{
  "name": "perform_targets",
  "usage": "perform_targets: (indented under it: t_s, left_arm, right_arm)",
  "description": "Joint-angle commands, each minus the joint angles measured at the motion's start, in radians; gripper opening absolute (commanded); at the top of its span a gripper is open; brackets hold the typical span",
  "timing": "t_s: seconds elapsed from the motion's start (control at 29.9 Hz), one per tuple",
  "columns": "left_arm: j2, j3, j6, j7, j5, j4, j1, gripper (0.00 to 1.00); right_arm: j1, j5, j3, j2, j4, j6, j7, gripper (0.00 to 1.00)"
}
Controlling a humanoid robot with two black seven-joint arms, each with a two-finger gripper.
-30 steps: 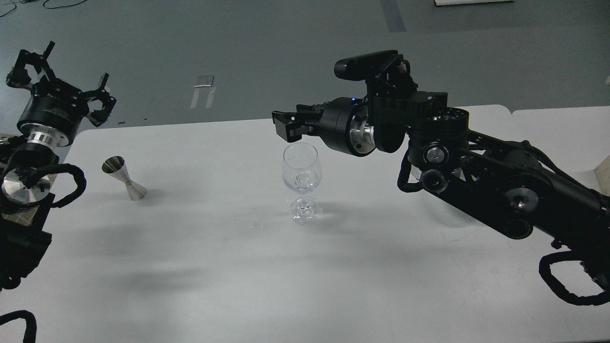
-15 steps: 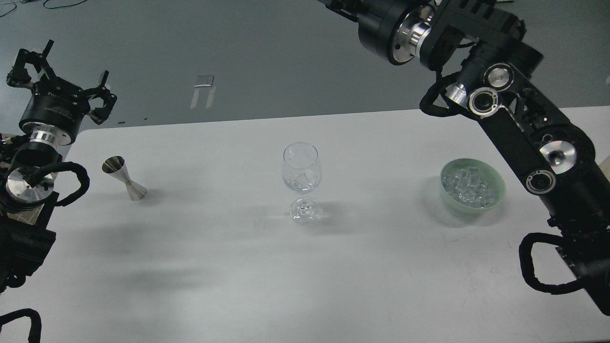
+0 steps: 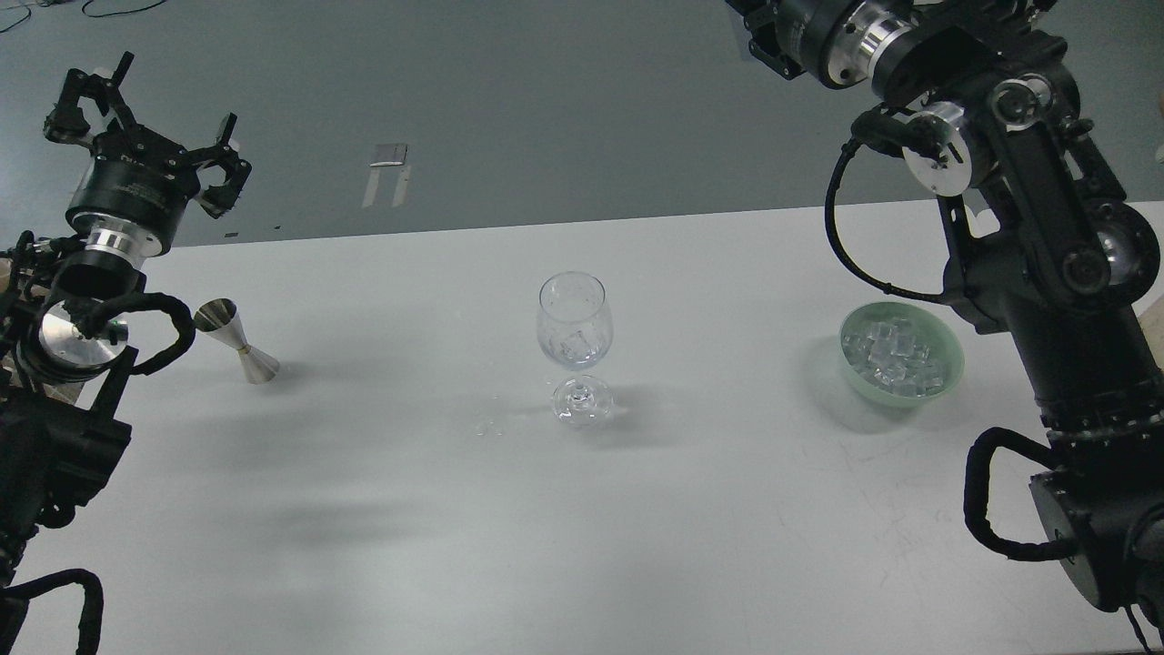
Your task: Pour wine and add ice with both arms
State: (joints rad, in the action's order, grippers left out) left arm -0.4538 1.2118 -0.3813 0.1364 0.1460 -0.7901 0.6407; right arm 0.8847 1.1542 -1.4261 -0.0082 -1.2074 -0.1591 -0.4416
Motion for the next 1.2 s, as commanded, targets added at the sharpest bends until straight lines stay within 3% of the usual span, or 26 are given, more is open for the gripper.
perform_targets:
  t_s: [0.0, 0.2, 0.3, 0.4, 0.47, 0.53, 0.7, 1.17]
  left_arm:
    - [0.026, -0.001, 0.001, 0.0, 0.001, 0.0, 0.013, 0.98]
    - [0.055, -0.012, 0.001, 0.009, 0.0, 0.0, 0.024, 0.98]
    - [0.072, -0.014, 0.002, 0.042, 0.001, 0.002, 0.024, 0.98]
    - [0.092, -0.017, 0.005, 0.048, 0.001, 0.002, 0.024, 0.98]
    - [0.107, -0.018, 0.005, 0.051, 0.003, 0.002, 0.024, 0.98]
    - [0.115, -0.02, 0.004, 0.052, 0.018, 0.002, 0.024, 0.98]
    - [0.116, -0.018, -0.001, 0.097, 0.089, 0.002, 0.034, 0.98]
    - [0.216, -0.008, 0.016, 0.097, 0.075, 0.0, 0.027, 0.98]
  right_arm:
    - [0.011, -0.117, -0.056, -0.003, 0.097, -0.005, 0.023, 1.0]
    - [0.017, -0.364, -0.089, -0.013, 0.221, -0.016, 0.066, 1.0]
    - [0.011, -0.468, -0.091, -0.015, 0.279, -0.017, 0.107, 1.0]
    - [0.011, -0.554, -0.091, -0.012, 0.356, -0.031, 0.219, 1.0]
    - [0.01, -0.622, -0.086, -0.012, 0.426, -0.126, 0.35, 1.0]
    - [0.011, -0.648, -0.088, -0.01, 0.494, -0.201, 0.401, 1.0]
    - [0.016, -0.685, -0.085, 0.008, 0.551, -0.227, 0.414, 1.0]
    - [-0.006, -0.706, -0.093, 0.008, 0.536, -0.244, 0.416, 1.0]
